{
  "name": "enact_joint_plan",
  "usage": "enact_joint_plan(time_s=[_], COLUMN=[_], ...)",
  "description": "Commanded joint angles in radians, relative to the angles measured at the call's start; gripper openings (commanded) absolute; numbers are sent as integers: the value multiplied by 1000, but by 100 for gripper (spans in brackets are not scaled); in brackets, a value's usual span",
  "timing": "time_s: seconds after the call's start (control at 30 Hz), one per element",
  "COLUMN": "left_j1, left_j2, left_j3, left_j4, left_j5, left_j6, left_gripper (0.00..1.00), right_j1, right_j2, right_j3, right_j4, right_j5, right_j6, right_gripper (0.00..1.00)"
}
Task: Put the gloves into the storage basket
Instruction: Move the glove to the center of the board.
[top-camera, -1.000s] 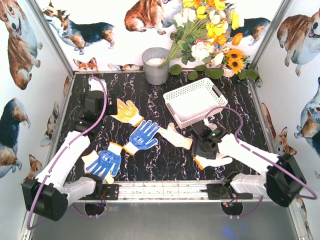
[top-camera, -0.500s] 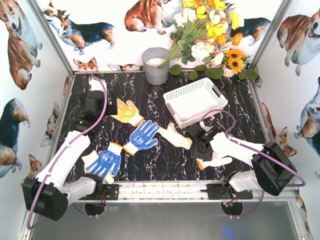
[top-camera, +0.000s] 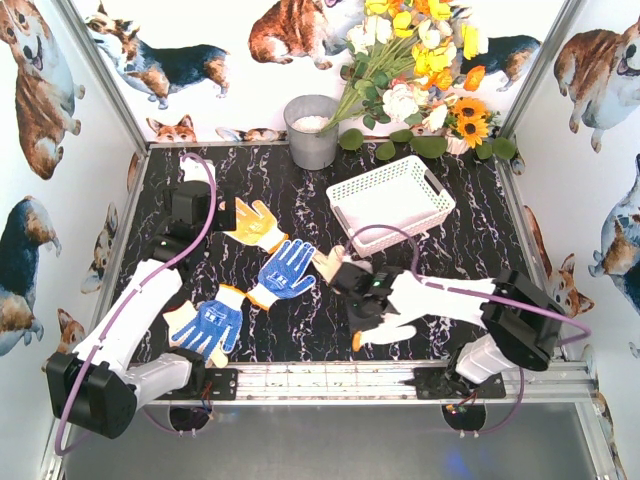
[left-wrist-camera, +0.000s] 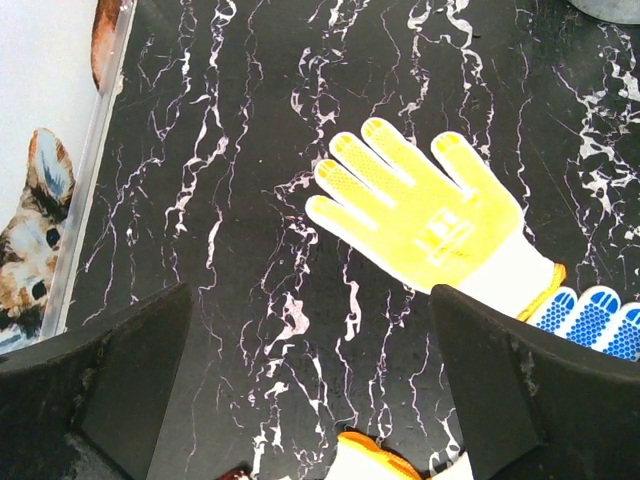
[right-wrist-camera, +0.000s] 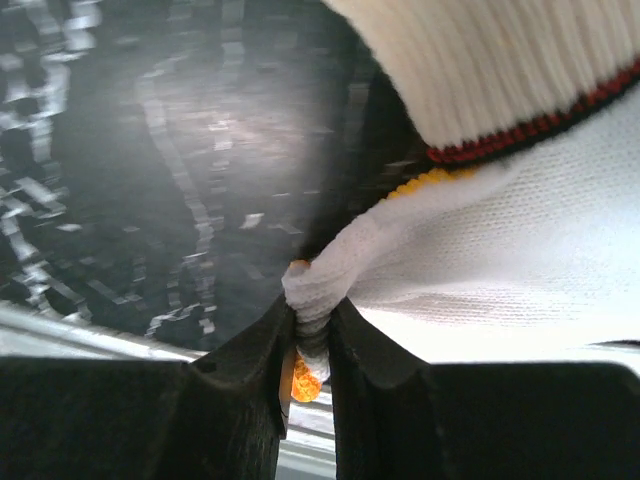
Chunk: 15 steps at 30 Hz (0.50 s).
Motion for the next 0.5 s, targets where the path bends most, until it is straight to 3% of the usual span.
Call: enact_joint_plan(time_s=[0.0,0.27,0.47], left_j1=[0,-1,-3], left_j2=[-4,-192,-161], left_j3=[9,-65,-36], left_j4=[12,-141,-378], left_j5=[27,331,571], left_j6=[1,-317,-415], left_gripper=[100,100,100], right_j1=[59,130,158], right_j2=[37,65,43], right_j3=[122,230,230], right_j4=[78,120,173], right_j5=[-40,-213,-368], right_j6=[-2,-124,-127], right_gripper=[15,15,17])
